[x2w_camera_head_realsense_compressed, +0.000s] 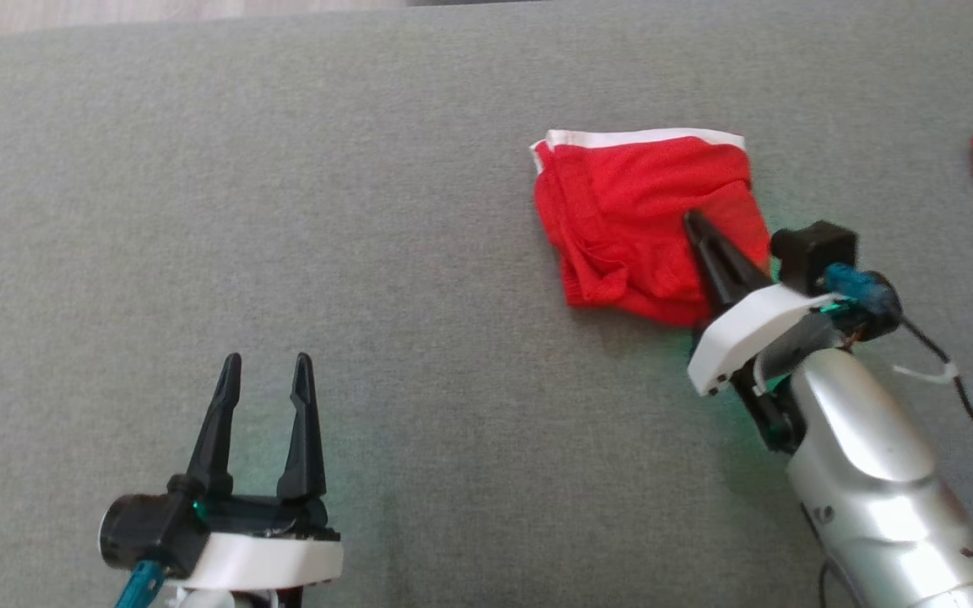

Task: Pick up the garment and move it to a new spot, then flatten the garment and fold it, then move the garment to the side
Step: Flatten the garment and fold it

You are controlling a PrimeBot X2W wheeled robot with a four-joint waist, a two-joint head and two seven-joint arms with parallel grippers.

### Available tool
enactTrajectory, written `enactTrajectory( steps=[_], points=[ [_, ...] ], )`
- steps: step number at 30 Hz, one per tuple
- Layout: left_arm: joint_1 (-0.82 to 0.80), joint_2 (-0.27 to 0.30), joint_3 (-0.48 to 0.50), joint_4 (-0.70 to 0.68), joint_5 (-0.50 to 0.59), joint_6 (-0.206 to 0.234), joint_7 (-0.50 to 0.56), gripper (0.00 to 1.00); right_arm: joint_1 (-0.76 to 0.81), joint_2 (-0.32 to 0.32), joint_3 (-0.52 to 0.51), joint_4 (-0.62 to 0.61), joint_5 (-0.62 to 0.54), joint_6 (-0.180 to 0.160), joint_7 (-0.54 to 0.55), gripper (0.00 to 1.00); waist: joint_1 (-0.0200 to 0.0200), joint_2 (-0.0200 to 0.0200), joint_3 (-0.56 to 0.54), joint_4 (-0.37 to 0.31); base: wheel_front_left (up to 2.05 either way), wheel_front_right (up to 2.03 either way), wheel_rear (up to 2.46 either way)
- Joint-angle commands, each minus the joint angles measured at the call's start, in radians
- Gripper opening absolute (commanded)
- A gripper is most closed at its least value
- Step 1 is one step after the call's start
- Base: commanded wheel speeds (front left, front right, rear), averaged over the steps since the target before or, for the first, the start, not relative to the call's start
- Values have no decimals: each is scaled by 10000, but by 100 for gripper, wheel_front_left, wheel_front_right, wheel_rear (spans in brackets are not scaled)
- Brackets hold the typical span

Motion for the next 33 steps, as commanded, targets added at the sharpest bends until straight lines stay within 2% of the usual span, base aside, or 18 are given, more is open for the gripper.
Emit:
enactTrajectory(
  steps=[1, 6, 11, 20, 27, 33],
  points=[
    [-239, -11, 223, -238, 96, -2, -51, 100, -320, 128, 280, 0, -109, 75, -213, 0, -2, 0, 67, 112, 0, 0, 0],
    [-256, -11, 231, -215, 59, 58, -51, 100, -642, 438, 866, 1199, 22, 75, -919, 0, -2, 0, 96, 266, 0, 0, 0],
    [-239, -11, 253, -241, 26, 83, -51, 100, -589, 591, 1811, 1739, 266, 75, -1277, 0, -2, 0, 140, 339, 0, 0, 0],
    [-209, -11, 264, -231, -3, 131, -51, 100, -402, 750, 3320, 1833, 983, 75, -1536, 0, -2, 0, 105, 282, 0, 0, 0],
    [-103, -11, 190, -181, -7, 137, -51, 100, -144, 785, 3992, 1548, 1294, 75, -1703, 0, -2, 0, -129, 119, 0, 0, 0],
    [-24, -11, 203, -117, 31, 110, -51, 100, 35, 788, 4632, 1455, 1627, 75, -1410, 0, -2, 0, -309, 14, 0, 0, 0]
  ],
)
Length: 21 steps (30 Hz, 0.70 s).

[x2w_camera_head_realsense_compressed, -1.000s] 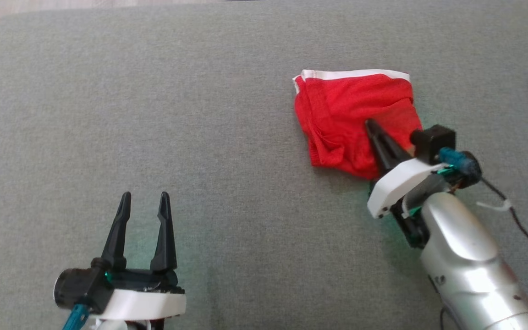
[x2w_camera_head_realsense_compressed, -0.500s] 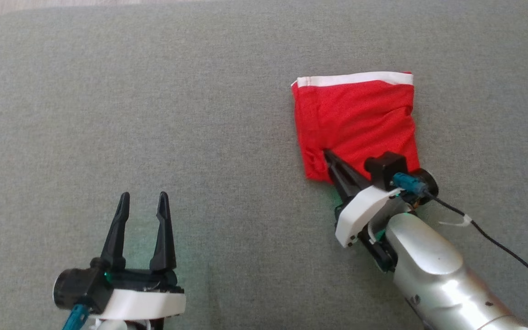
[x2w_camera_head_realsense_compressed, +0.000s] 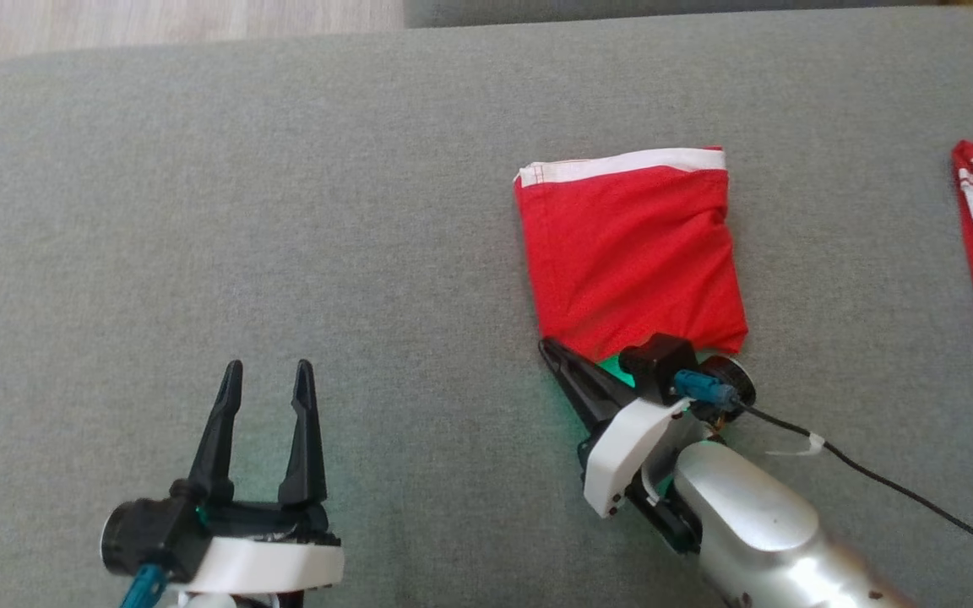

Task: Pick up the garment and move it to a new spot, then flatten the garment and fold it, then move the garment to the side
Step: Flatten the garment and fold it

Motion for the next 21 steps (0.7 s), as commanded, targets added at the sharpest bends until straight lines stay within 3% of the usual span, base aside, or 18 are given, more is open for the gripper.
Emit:
enactTrajectory(
  steps=[1, 7, 12, 13, 16, 17, 21],
  points=[
    [-37, -11, 275, -242, 50, 12, -51, 100, 31, 236, 173, -296, 141, 75, -17, 0, 1, 0, -69, -59, 0, 0, 0],
    [80, -11, 529, -253, 86, 20, -51, 100, -46, 237, -91, -772, 384, 75, -250, 0, 1, 0, -316, -351, 0, 0, 0],
    [146, -11, 714, -265, 111, -13, -51, 100, 239, -20, -1332, -1548, 14, 75, -433, 0, 1, 0, -670, -571, 0, 0, 0],
    [162, -11, 750, -242, 117, -24, -51, 100, 372, -165, -1719, -1764, -147, 75, -449, 7, 1, 0, -735, -598, 0, 0, 0],
    [226, -11, 839, -75, 177, -71, -51, 100, 995, -489, -3163, -2679, -605, 75, -468, 91, 1, 0, -941, -653, 0, 0, 0],
    [239, -11, 862, -8, 201, -95, -51, 100, 1258, -581, -3606, -3022, -787, 75, -469, 100, 1, 0, -993, -661, 0, 0, 0],
    [275, -11, 888, 392, 336, -181, -51, 100, 2363, -864, -5149, -4193, -1537, 75, -472, 100, 1, 0, -1132, -622, 0, 0, 0]
  ],
)
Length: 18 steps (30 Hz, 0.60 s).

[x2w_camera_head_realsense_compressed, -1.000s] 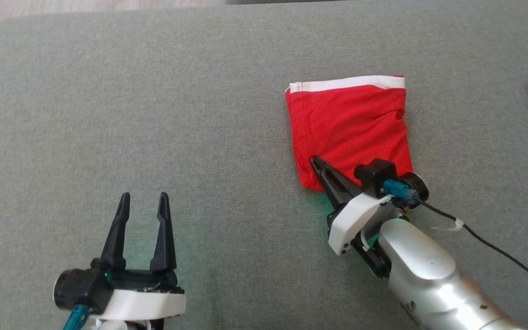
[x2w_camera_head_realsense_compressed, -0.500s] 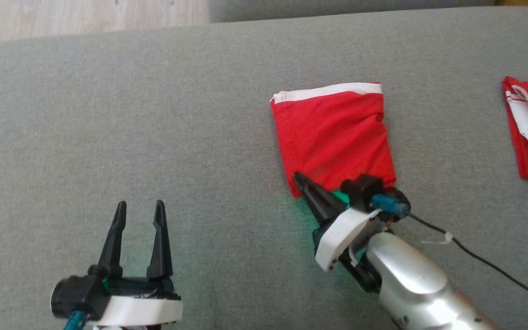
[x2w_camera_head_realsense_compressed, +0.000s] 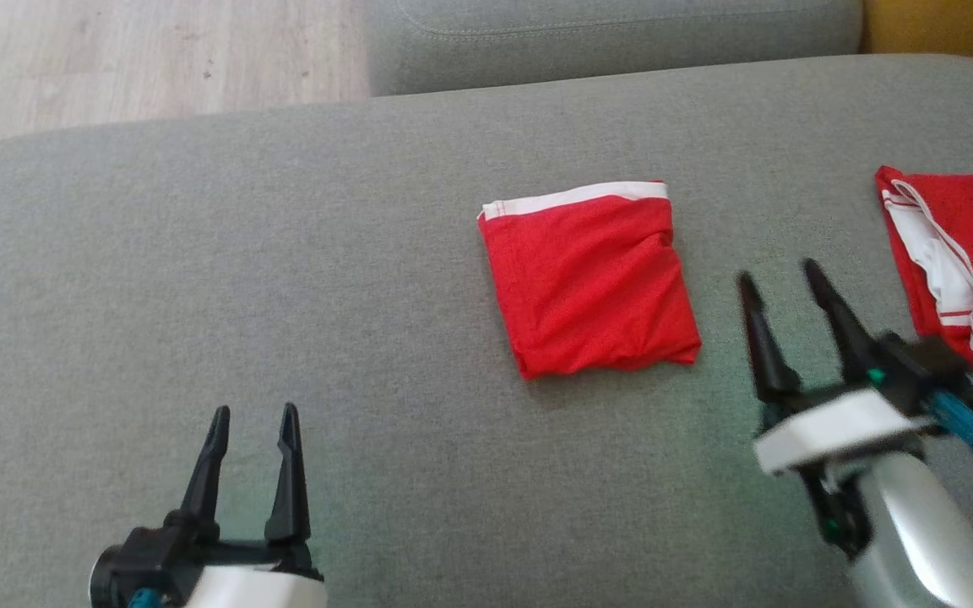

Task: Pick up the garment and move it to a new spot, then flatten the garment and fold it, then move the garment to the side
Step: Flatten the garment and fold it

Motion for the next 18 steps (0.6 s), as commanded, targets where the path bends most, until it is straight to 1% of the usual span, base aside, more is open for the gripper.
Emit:
enactTrajectory(
  steps=[1, 3, 6, 12, 18],
  points=[
    [-186, -11, 396, -137, 108, -89, -51, 100, 187, -28, -176, -648, -210, 75, -117, 100, 1, 0, -30, 55, 0, 0, 0],
    [-249, -11, 455, 98, 186, -119, -51, 100, 691, -91, -765, -1165, -477, 75, -118, 100, 1, 0, 8, 131, 0, 0, 0],
    [-357, -8, 602, 445, 305, -133, -51, 100, 1360, -111, -1357, -1706, -815, 75, -118, 100, 1, 0, 55, 227, 0, 0, 0],
    [-438, -8, 865, 803, 445, -147, -51, 100, 2342, -20, -1805, -2149, -1163, 75, -119, 100, 1, 0, 81, 381, 0, 0, 0],
    [-448, -9, 981, 889, 462, -220, -51, 100, 2644, 152, -2074, -2127, -1231, 75, -119, 100, 1, 0, 42, 437, 0, 0, 0]
  ],
)
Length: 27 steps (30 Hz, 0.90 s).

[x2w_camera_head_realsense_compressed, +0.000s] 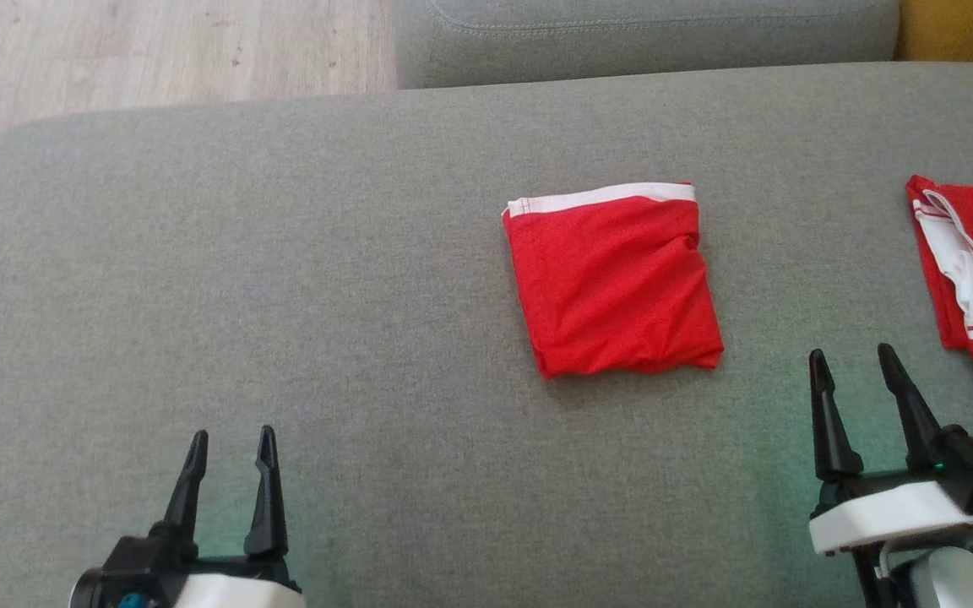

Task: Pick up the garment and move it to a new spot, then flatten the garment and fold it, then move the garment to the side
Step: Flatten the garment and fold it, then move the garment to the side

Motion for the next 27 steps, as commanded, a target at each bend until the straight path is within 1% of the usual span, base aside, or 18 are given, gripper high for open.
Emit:
enactTrajectory(
  steps=[1, 16, 20, 21, 23, 25, 27],
  points=[
    [-375, -7, 419, -258, 100, -61, -51, 100, -136, -57, 128, -316, -100, 75, -110, 100, 0, 0, -30, -4, 0, 0, 0],
    [-337, -8, 544, -395, 44, -118, -51, 100, -123, 96, 255, -121, 10, 75, -110, 100, 0, 0, -42, -39, 0, 0, 0],
    [-377, -8, 541, -474, 66, -123, -51, 100, -418, 142, 292, -150, 389, 75, -110, 100, 0, 0, 85, -76, 0, 0, 0],
    [-405, -8, 539, -510, 86, -133, -51, 100, -635, -65, 511, -77, 498, 75, -110, 100, 0, 0, 133, -71, 0, 0, 0],
    [-438, -8, 539, -558, 88, -137, -51, 100, -981, -177, 611, -110, 909, 75, 15, 100, 0, 0, 209, -65, 0, 0, 0],
    [-472, -8, 544, -610, 85, -137, -51, 100, -1433, -368, 780, -230, 1389, 75, 538, 100, 0, 0, 306, -72, 0, 0, 0],
    [-497, -8, 510, -626, 86, -147, -51, 100, -1990, -456, 717, -366, 2014, 75, 1107, 100, 0, 0, 417, -68, 0, 0, 0]
  ],
)
